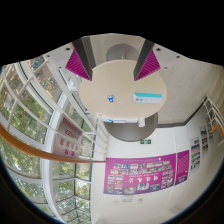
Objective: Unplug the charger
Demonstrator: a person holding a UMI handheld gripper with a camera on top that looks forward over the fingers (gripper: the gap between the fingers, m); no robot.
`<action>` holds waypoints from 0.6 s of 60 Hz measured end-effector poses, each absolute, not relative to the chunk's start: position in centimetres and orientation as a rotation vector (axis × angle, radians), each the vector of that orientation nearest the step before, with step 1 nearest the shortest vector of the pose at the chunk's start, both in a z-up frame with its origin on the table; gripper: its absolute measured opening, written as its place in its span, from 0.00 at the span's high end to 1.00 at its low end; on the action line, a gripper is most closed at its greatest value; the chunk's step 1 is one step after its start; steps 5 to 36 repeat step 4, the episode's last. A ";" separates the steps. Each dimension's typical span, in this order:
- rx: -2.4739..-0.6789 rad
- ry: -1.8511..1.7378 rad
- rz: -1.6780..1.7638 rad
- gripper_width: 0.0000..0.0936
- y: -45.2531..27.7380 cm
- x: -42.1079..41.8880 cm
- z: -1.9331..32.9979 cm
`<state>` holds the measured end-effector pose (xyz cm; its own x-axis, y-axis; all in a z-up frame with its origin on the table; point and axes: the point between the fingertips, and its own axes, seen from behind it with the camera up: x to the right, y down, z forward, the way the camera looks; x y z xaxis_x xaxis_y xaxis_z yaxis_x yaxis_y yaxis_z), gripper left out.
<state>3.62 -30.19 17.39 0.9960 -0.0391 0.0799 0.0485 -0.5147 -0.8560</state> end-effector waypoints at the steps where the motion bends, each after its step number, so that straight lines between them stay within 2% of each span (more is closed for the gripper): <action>1: -2.109 -0.006 -0.105 0.09 -30.2 3.6 17.4; 36: -2.110 -0.008 -0.100 0.09 -30.3 3.5 17.3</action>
